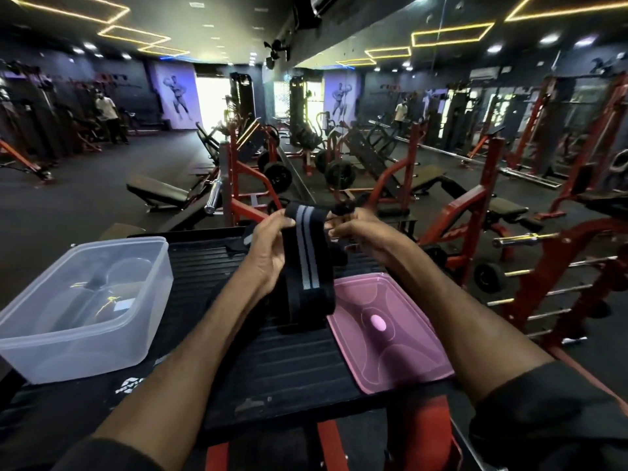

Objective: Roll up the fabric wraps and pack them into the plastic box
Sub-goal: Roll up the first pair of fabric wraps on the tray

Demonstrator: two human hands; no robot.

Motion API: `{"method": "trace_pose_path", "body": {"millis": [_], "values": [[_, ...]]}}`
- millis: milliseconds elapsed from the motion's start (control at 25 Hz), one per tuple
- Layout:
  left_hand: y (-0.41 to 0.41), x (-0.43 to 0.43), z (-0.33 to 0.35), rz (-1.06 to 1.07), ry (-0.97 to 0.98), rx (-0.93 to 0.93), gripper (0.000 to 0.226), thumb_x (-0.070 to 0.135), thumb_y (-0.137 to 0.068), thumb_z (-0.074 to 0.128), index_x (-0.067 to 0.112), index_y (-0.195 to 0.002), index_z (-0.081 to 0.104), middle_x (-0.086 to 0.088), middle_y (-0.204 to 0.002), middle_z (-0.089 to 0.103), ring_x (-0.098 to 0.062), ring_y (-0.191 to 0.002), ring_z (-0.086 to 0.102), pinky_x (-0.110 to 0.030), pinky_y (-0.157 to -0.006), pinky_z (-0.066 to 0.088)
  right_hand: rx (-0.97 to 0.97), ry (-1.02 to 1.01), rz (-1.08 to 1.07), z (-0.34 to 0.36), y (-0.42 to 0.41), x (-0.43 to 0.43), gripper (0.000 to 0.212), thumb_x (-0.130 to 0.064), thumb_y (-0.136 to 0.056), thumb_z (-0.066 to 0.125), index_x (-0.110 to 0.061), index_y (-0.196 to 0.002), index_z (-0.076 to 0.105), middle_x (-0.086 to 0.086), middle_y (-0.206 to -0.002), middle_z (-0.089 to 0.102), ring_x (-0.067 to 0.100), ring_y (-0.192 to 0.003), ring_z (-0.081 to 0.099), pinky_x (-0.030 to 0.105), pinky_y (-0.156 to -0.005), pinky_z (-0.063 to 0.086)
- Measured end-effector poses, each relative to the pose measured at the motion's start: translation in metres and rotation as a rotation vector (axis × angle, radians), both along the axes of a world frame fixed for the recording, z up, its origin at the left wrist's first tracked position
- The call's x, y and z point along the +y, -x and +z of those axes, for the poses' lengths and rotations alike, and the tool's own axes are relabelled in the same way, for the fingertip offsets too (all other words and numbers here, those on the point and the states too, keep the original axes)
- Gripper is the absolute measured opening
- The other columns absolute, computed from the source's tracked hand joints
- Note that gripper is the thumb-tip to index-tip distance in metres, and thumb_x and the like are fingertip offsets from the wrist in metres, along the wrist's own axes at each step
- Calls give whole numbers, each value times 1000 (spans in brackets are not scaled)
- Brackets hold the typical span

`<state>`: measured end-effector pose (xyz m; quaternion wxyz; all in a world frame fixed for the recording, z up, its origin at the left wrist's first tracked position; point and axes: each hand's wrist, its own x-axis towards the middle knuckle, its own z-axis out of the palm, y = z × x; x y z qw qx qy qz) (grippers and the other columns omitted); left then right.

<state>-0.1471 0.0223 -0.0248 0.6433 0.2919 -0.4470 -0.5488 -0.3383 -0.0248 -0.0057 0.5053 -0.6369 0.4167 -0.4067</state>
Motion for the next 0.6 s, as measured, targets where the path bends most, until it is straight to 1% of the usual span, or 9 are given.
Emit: {"method": "trace_pose_path", "body": {"millis": [80, 120, 200, 240, 320, 360, 440, 560, 600], "values": [[-13, -5, 17, -97, -82, 156, 18, 14, -73, 59, 6, -88, 65, -6, -80, 69, -24, -78, 66, -41, -96, 51, -77, -28, 101, 18, -9, 4, 37, 9, -88, 58, -18, -111, 69, -4, -100, 76, 15, -97, 69, 30, -79, 52], [-15, -5, 19, -134, -87, 194, 22, 15, -71, 56, 5, -87, 68, -9, -79, 70, -27, -78, 67, -47, -102, 46, -170, -45, 172, 26, -13, 6, 40, 11, -90, 56, -16, -117, 67, -2, -102, 76, 16, -97, 70, 31, -80, 54], [-15, -3, 21, -228, -45, 255, 26, 14, -72, 49, 6, -78, 73, -8, -71, 70, -27, -78, 66, -52, -104, 43, -324, -65, 316, 42, -24, 12, 45, 11, -90, 54, -11, -129, 62, 4, -107, 75, 20, -93, 67, 32, -76, 55], [-15, -5, 25, -255, -28, 272, 26, 16, -70, 50, 7, -77, 73, -7, -71, 70, -27, -79, 65, -52, -103, 43, -329, -50, 376, 50, -30, 15, 48, 9, -89, 56, -11, -133, 61, 11, -117, 72, 21, -93, 64, 30, -72, 53], [-14, -6, 38, -286, 8, 250, 28, 21, -63, 59, 9, -83, 73, -8, -74, 71, -27, -79, 65, -51, -100, 43, -206, 28, 456, 70, -39, 18, 53, 4, -85, 59, -11, -136, 59, 25, -134, 62, 18, -87, 57, 23, -64, 49], [-13, -10, 43, -287, 12, 241, 31, 22, -60, 62, 9, -86, 72, -9, -76, 72, -27, -78, 66, -51, -99, 43, -131, 61, 467, 80, -43, 19, 54, 3, -84, 59, -10, -136, 59, 25, -129, 64, 13, -81, 56, 19, -61, 47], [-13, -18, 50, -258, -9, 247, 26, 25, -66, 61, 11, -84, 74, -10, -79, 72, -29, -82, 68, -51, -98, 46, -31, 124, 406, 94, -53, 19, 44, 2, -85, 63, -4, -129, 63, 10, -102, 71, 8, -68, 58, 16, -57, 47], [-17, -33, 51, -191, -177, 273, 34, 38, -80, 56, 14, -94, 76, -14, -99, 69, -39, -112, 61, -57, -109, 40, 36, 310, 220, 94, -67, 6, 21, -4, -83, 78, 0, -102, 70, 3, -78, 71, 8, -58, 58, 20, -55, 47], [-20, -38, 51, -134, -235, 249, 42, 45, -86, 51, 15, -96, 78, -15, -106, 68, -38, -115, 59, -54, -111, 39, 52, 393, 157, 90, -70, 0, 18, -7, -80, 82, -2, -94, 72, 4, -74, 72, 10, -58, 59, 22, -55, 47]]}}
